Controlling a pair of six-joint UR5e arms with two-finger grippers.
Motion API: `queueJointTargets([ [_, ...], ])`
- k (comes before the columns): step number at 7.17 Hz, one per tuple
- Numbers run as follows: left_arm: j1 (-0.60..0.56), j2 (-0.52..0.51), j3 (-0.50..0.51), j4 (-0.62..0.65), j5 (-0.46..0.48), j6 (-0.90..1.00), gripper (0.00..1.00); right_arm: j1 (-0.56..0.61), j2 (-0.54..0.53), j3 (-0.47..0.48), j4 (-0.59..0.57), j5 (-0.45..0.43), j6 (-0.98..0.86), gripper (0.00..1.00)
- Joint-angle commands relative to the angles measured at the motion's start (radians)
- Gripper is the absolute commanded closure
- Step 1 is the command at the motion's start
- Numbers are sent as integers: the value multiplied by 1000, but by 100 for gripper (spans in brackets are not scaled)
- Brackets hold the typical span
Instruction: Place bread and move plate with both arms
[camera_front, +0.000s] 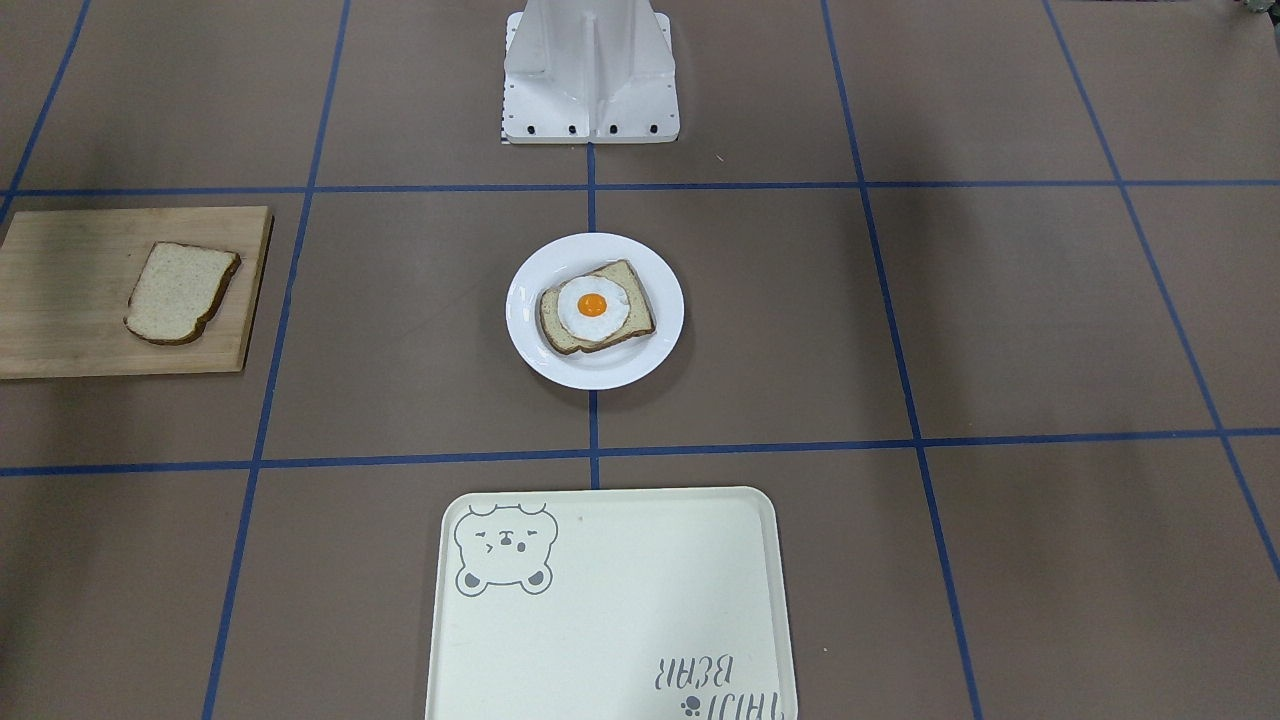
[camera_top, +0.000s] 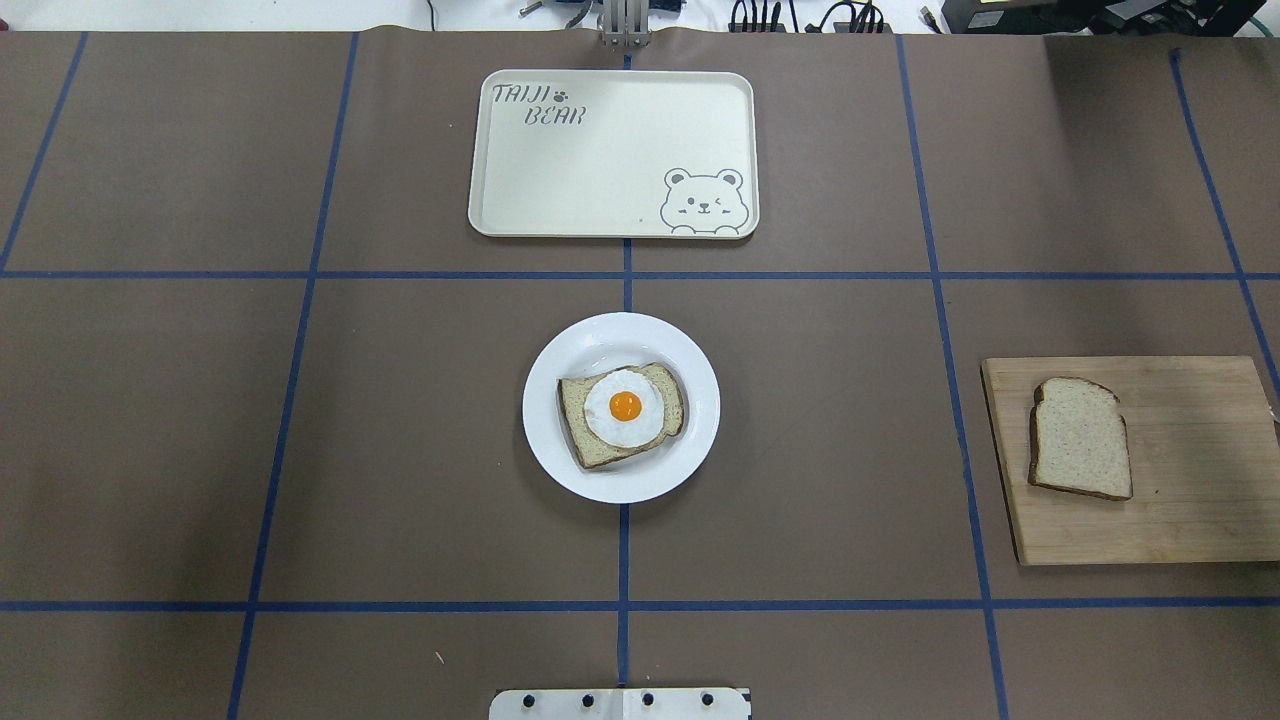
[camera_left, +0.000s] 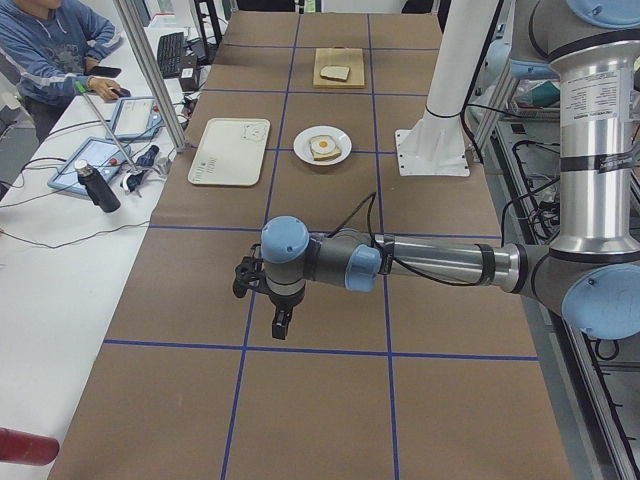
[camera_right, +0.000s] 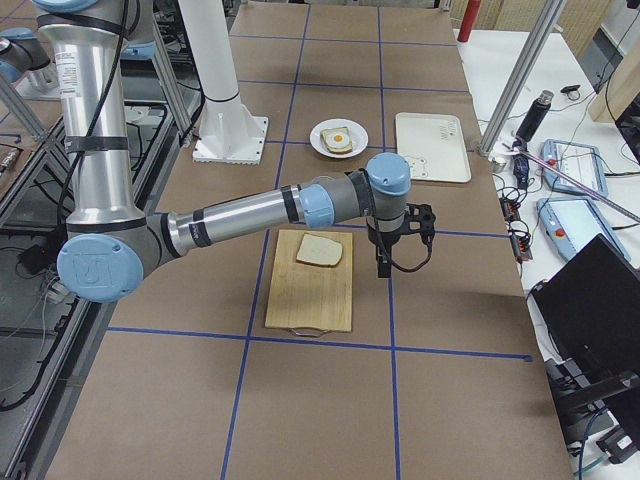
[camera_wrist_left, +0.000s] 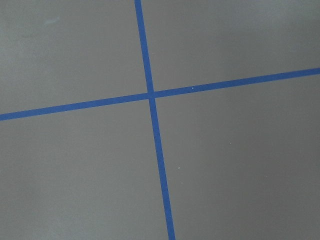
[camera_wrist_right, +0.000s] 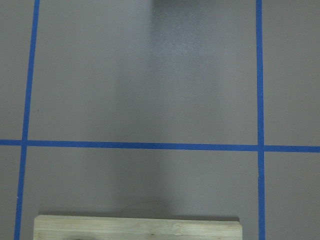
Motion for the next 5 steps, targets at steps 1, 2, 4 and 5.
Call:
queueJointTargets([
  [1,3,-5,3,-2,-3,1,1,0,-3,0,0,2,-1,0],
  [2,3,-2,6,-7,-3,2,1,0,-1,-3,0,1,-1,0],
  [4,3,5,3,-16,-5,5,1,-3,-6,-11,0,6,-4,0],
  [5,3,5,4,-17,-5,2,1,-3,-12,-12,0,13,-4,0],
])
